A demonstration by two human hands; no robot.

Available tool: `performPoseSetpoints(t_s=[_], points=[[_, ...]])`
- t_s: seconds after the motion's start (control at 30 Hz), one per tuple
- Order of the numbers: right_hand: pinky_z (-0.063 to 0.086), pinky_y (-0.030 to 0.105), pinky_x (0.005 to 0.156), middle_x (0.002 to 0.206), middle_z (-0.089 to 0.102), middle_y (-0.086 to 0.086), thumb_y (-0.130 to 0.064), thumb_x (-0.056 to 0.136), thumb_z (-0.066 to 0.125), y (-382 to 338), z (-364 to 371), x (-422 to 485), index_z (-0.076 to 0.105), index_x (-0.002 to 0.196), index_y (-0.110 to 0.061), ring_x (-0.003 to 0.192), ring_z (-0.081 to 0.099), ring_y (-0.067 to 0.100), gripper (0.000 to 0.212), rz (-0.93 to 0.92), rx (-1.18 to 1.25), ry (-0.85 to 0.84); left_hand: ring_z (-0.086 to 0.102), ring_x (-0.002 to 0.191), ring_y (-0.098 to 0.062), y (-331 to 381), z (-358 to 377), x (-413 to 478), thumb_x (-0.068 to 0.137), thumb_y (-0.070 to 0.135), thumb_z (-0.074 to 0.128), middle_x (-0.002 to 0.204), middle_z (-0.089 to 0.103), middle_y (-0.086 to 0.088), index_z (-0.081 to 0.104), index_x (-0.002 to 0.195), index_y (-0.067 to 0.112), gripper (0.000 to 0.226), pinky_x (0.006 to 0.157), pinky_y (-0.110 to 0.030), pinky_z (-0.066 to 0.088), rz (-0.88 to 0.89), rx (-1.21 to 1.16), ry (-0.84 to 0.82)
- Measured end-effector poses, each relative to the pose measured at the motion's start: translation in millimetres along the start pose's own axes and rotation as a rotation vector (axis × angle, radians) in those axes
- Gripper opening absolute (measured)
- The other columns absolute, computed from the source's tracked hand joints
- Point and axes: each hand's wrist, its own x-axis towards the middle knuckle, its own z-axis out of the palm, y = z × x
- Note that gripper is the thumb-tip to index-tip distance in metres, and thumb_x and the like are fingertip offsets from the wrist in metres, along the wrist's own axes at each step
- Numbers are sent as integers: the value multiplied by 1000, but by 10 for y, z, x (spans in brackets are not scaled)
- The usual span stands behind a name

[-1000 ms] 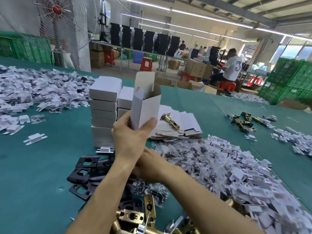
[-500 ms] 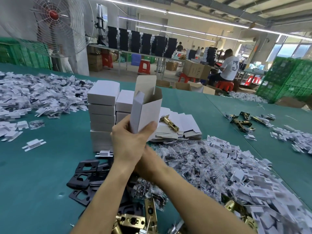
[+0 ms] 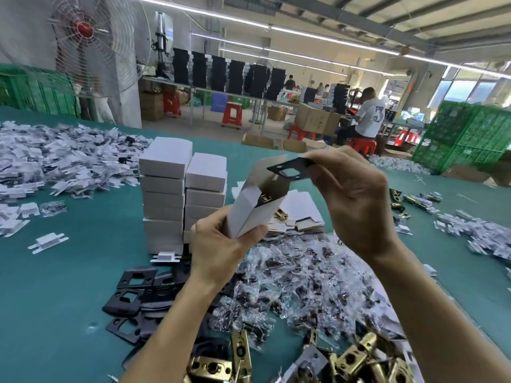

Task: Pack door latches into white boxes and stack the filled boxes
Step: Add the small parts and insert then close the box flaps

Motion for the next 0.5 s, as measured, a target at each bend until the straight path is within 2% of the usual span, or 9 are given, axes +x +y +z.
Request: performPoseSetpoints(t_s=[0.1, 0.2, 0.27, 0.37, 0.5], points=[[52, 37, 72, 97, 70, 6, -12, 96, 64, -169, -25, 119, 73, 109, -15, 88, 63, 22, 17, -131, -195, -121, 68, 76, -30, -1, 19, -16, 64, 32, 87, 83, 74, 2, 72, 87, 36, 28, 58, -54, 56, 15, -12, -3], [48, 47, 72, 95, 69, 4, -19, 97, 61, -212, -27, 166, 74, 111, -14, 86, 57, 28, 19, -135, -362, -266, 70, 77, -30, -3, 12, -33, 64, 28, 90, 84, 75, -1, 74, 90, 28, 30, 60, -52, 59, 4, -70, -10], [48, 49, 70, 92, 68, 5, -17, 97, 61, -230, -52, 161, 74, 110, -14, 84, 56, 30, 19, -137, -378, -297, 71, 77, -24, -6, 2, -42, 65, 22, 93, 85, 76, -1, 75, 90, 23, 30, 61, -42, 61, -3, -146, -13], [48, 48, 70, 91, 67, 5, -14, 95, 64, -284, -86, 136, 75, 108, -13, 83, 55, 30, 17, -165, -407, -327, 72, 77, -14, -4, 17, -49, 65, 17, 86, 87, 77, 1, 75, 92, 18, 29, 64, -24, 59, 13, -235, -27], [48, 49, 75, 99, 68, 5, -14, 94, 65, -373, -66, 156, 74, 111, -15, 91, 57, 31, 19, -168, -516, -400, 70, 75, -12, -21, 63, -66, 63, 15, 86, 87, 76, -4, 74, 91, 15, 30, 63, -19, 55, 20, -269, -46]])
